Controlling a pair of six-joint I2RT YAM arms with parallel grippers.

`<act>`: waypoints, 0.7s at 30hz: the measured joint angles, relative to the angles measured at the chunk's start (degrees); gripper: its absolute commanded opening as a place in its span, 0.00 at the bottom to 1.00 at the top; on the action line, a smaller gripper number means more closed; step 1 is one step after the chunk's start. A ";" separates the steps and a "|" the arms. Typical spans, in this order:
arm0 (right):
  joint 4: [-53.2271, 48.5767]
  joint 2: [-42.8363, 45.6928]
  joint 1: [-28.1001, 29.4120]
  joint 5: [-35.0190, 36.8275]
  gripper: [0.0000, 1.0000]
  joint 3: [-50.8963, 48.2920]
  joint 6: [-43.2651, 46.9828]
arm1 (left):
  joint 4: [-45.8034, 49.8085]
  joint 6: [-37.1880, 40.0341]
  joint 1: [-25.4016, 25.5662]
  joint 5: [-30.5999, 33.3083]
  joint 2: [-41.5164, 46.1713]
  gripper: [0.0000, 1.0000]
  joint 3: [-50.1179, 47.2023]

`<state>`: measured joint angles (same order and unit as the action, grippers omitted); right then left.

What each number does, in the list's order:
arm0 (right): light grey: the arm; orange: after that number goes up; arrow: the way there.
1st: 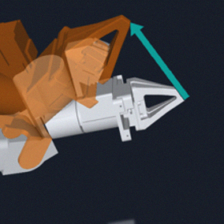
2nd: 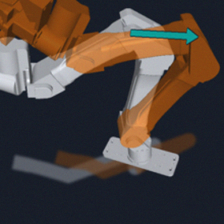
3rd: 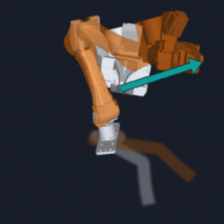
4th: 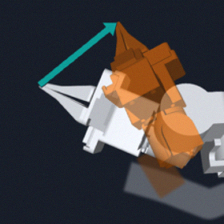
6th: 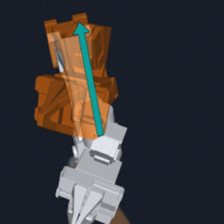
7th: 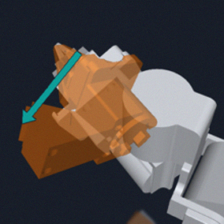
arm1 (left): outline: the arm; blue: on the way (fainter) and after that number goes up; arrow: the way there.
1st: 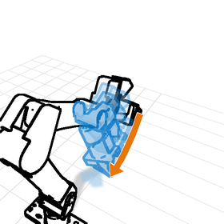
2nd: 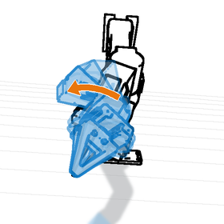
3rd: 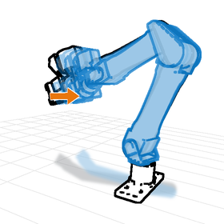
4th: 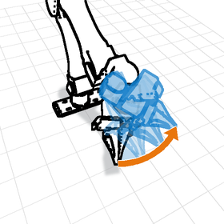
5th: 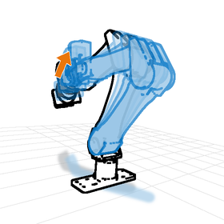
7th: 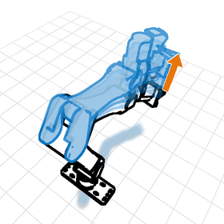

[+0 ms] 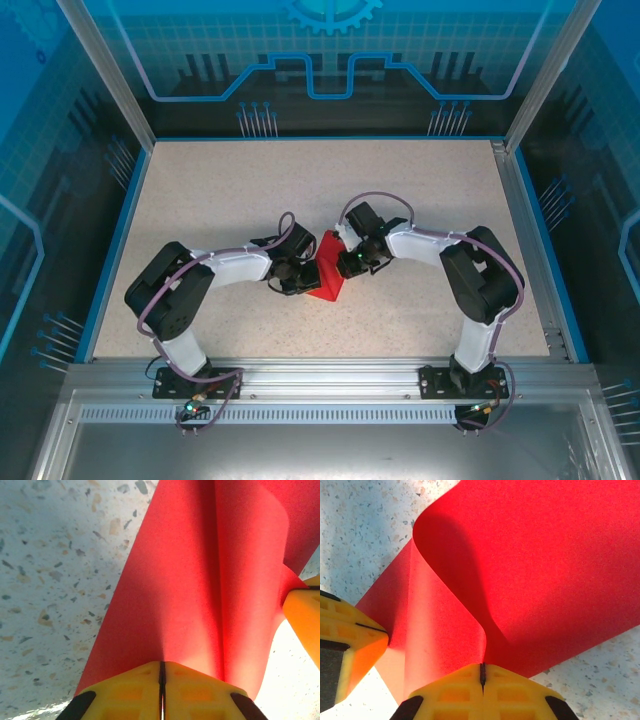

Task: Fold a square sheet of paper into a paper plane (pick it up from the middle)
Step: Fold the triangle a second time at the center of the table.

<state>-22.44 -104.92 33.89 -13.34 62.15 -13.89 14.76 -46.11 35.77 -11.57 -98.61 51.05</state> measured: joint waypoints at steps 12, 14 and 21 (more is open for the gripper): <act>-0.70 -0.33 0.31 1.42 0.03 0.28 0.02 | 0.00 0.00 0.00 0.02 0.11 0.10 -0.02; -0.70 -0.50 0.33 1.57 0.04 0.33 0.02 | 0.02 0.00 0.00 0.02 0.11 0.10 -0.02; -0.72 -0.55 0.35 2.08 0.04 0.33 0.02 | 0.00 0.00 0.00 0.02 0.11 0.10 -0.02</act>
<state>-23.16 -105.47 34.24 -11.27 62.48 -13.87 14.76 -46.11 35.77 -11.55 -98.50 51.03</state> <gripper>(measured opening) 0.042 0.100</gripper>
